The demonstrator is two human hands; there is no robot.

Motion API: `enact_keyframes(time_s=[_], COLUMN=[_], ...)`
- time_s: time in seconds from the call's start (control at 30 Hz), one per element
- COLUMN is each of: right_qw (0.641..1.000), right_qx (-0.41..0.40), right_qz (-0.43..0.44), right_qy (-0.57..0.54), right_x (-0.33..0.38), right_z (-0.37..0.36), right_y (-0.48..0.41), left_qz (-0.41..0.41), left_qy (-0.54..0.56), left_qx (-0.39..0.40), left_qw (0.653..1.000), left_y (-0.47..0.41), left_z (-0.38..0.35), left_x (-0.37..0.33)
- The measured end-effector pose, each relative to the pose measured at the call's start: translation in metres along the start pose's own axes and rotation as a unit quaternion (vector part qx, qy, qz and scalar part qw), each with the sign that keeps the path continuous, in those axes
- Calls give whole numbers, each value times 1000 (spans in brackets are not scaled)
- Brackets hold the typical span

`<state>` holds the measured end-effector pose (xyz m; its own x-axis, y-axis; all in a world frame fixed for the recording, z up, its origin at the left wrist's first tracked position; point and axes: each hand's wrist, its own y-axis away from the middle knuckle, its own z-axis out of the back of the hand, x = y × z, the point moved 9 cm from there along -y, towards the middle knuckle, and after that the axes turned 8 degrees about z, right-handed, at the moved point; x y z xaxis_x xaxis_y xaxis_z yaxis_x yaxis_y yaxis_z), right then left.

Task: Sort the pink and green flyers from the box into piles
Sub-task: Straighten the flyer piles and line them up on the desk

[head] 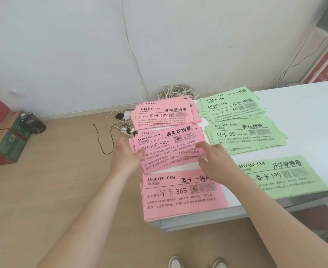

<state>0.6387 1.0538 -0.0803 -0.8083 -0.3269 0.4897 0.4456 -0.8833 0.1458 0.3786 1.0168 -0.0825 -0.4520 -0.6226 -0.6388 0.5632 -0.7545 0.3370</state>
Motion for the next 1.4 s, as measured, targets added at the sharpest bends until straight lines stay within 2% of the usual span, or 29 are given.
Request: enact_keyframes(time_s=[0.1,0.27,0.33,0.4,0.5,0.57,0.63,0.67,0.77,0.87,0.97,1.1,1.2,1.3,1.4], right_qw=[999,999,999,998,989,957,890,868,839,793,815,845,865,865,841], right_qx=[14,34,37,38,-13,-54,-76,-89,-138,-115,-70,-118,-125,-84,-102], right_qz=[-7,12,12,9,-28,-81,-102,-96,-77,-35,-2,-5,26,18,17], right_qy=[40,32,4,-49,-145,-273,-438,-479,-521,-597,-575,-521,-485,-494,-531], right_x=[-1,11,13,14,7,-2,-3,-4,-12,-14,-16,-30,-25,-21,-28], right_z=[-11,-20,-18,-17,-11,-7,-5,0,22,31,28,40,50,42,40], right_y=[-7,-8,-9,-12,-18,-22,-28,-33,-39,-40,-37,-32,-34,-36,-40], left_qz=[121,172,167,135,60,13,-24,-38,-65,-79,-95,-92,-82,-73,-65], left_qy=[176,278,288,263,232,256,287,299,318,325,313,248,228,267,308], left_qx=[80,75,73,43,-10,-5,23,38,65,74,85,94,108,111,103], left_qw=[974,942,940,954,971,967,957,953,944,939,941,960,964,954,943], left_y=[-22,-32,-32,-32,-23,-13,-2,2,5,3,3,-6,-11,-14,-16], left_z=[-24,-27,-22,-10,16,27,33,33,31,24,14,2,-2,-3,-5], left_x=[26,44,46,47,36,25,10,3,-13,-21,-28,-31,-30,-35,-43])
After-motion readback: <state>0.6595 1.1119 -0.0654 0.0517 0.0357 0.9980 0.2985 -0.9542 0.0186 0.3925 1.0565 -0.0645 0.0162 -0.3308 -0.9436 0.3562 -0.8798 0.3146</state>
